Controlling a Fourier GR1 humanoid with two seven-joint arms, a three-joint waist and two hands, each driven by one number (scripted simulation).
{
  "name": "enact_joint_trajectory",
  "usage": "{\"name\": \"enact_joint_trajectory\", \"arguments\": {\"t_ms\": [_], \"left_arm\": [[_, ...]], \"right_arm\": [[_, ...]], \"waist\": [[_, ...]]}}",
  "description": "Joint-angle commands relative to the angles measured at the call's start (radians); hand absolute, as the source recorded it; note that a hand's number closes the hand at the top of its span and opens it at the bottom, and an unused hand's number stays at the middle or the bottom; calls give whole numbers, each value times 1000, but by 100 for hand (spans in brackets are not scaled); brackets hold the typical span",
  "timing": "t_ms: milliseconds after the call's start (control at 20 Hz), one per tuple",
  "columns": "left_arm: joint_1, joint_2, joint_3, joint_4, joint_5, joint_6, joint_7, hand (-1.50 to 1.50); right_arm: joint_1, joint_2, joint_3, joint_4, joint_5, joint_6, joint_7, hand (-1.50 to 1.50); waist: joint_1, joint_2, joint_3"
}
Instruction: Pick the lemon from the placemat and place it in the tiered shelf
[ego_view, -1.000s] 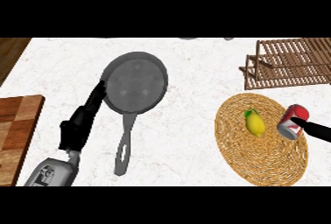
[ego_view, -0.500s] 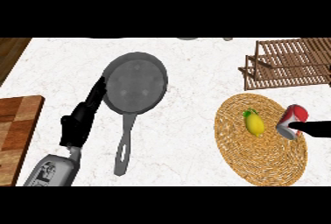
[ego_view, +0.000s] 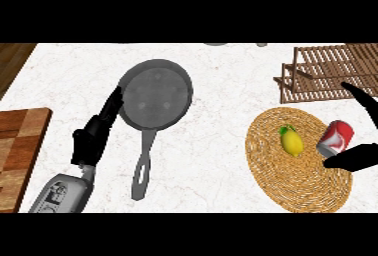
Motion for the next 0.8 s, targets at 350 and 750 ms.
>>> {"name": "enact_joint_trajectory", "arguments": {"t_ms": [350,750], "left_arm": [[77,-32,21,-101,-48,-36,34,0],[27,-59,80,-31,-65,-86,8,0]], "right_arm": [[-19,177,40,-171,200,92,281,-150],[-2,306,31,-122,373,106,239,-150]], "waist": [[1,1,3],[-2,2,3]]}}
